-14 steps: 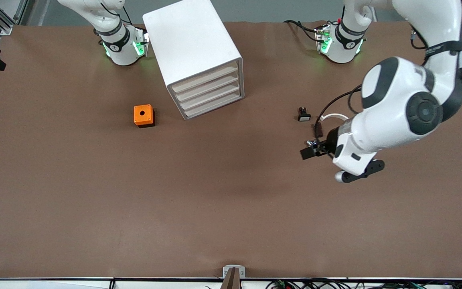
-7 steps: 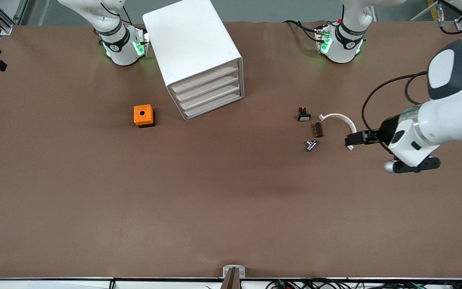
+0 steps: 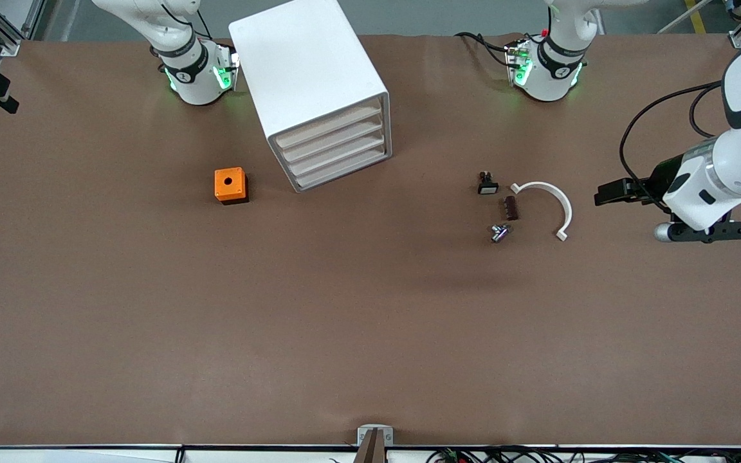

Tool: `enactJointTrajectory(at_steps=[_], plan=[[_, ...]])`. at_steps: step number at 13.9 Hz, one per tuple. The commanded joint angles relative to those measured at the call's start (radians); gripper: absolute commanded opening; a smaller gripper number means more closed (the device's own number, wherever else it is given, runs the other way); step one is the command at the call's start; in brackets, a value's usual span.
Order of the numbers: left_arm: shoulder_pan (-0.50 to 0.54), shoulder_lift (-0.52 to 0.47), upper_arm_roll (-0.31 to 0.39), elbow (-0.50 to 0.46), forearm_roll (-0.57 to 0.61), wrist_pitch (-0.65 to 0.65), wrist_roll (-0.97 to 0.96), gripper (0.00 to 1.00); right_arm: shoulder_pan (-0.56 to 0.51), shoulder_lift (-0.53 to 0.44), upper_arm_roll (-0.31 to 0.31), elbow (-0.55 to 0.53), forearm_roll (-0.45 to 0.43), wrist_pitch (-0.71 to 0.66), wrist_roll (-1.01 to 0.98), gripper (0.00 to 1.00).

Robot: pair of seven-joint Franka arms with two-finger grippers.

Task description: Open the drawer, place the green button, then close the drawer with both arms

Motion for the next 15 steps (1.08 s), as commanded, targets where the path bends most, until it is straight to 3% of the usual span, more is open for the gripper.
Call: enactJointTrajectory(at_steps=[1,6,15], plan=[[0.008,-0.108,-0.008,-0.132,0.031,0.076,0.013,1.00,0.006,-0.017,-0.002,-0.018,0.013,-0.007,0.018,1.00],[0.044,-0.172,-0.008,-0.142,0.072,0.086,0.013,1.00,0.013,-0.038,-0.003,-0.043,0.030,0.000,0.018,1.00],[0.064,-0.162,-0.005,0.035,0.072,0.065,0.007,1.00,0.015,-0.053,0.001,-0.060,0.043,0.034,0.020,1.00]])
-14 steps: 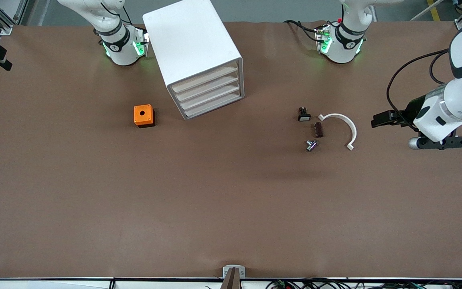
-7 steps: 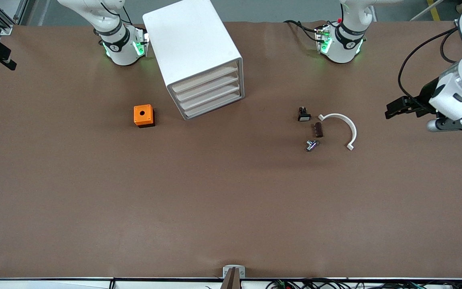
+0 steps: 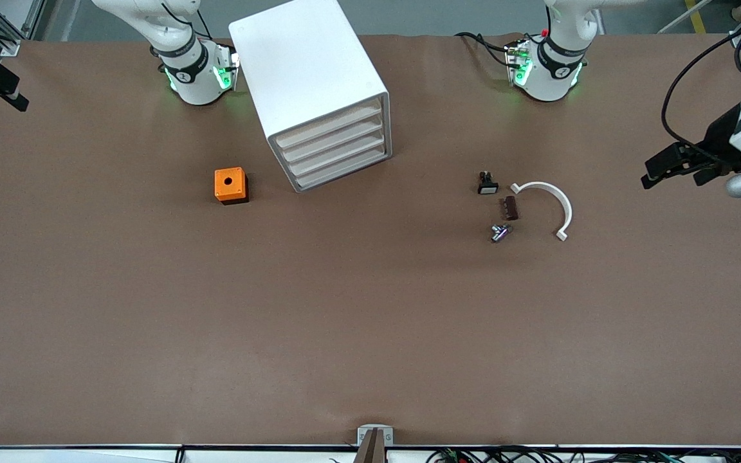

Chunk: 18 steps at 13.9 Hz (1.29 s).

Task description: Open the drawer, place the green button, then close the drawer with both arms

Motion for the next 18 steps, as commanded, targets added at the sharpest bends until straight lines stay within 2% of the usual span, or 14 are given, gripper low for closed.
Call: enactJointTrajectory(at_steps=[1,5,7,18], plan=[[0.014,0.000,-0.005,0.069,0.017,-0.037,0.005,1.00,0.007,-0.029,0.006,-0.028,0.010,0.015,0.019,1.00],[0.012,0.011,-0.007,0.129,0.020,-0.094,-0.001,1.00,0.007,-0.029,0.006,-0.028,0.010,0.012,0.019,1.00],[0.006,0.025,-0.013,0.149,0.075,-0.108,0.007,1.00,0.007,-0.029,0.006,-0.028,0.010,0.012,0.019,1.00],[0.000,0.034,-0.018,0.146,0.066,-0.128,-0.005,1.00,0.006,-0.038,0.006,-0.046,0.010,0.017,0.019,1.00]])
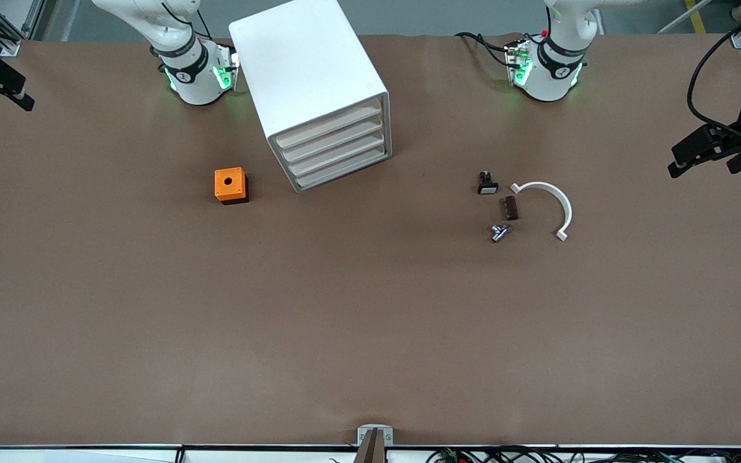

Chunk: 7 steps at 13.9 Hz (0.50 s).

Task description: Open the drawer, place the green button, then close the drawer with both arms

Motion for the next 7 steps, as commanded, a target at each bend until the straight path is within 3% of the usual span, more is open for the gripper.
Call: enactJointTrajectory(at_steps=[1,7], plan=[[-0.002,0.011,-0.006,0.031,0.011,-0.025,-0.005,1.00,0.005,-0.026,0.000,-0.026,0.010,0.015,0.019,1.00],[0.000,0.011,-0.006,0.033,0.011,-0.025,-0.002,1.00,0.005,-0.023,0.000,-0.023,-0.002,0.016,0.017,1.00]])
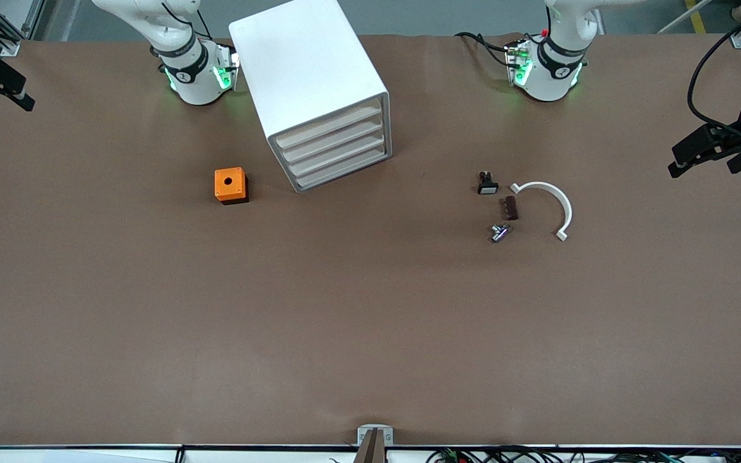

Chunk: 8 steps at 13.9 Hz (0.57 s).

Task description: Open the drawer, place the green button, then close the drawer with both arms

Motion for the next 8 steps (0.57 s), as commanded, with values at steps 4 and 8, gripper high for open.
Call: enactJointTrajectory(at_steps=[4,8], plan=[[0.000,0.011,-0.005,0.029,0.011,-0.026,-0.002,1.00,0.002,-0.021,-0.002,-0.017,-0.005,0.024,0.017,1.00],[0.000,0.027,-0.005,0.029,0.016,-0.052,0.008,1.00,0.002,-0.022,-0.002,-0.014,-0.007,0.026,0.017,1.00]])
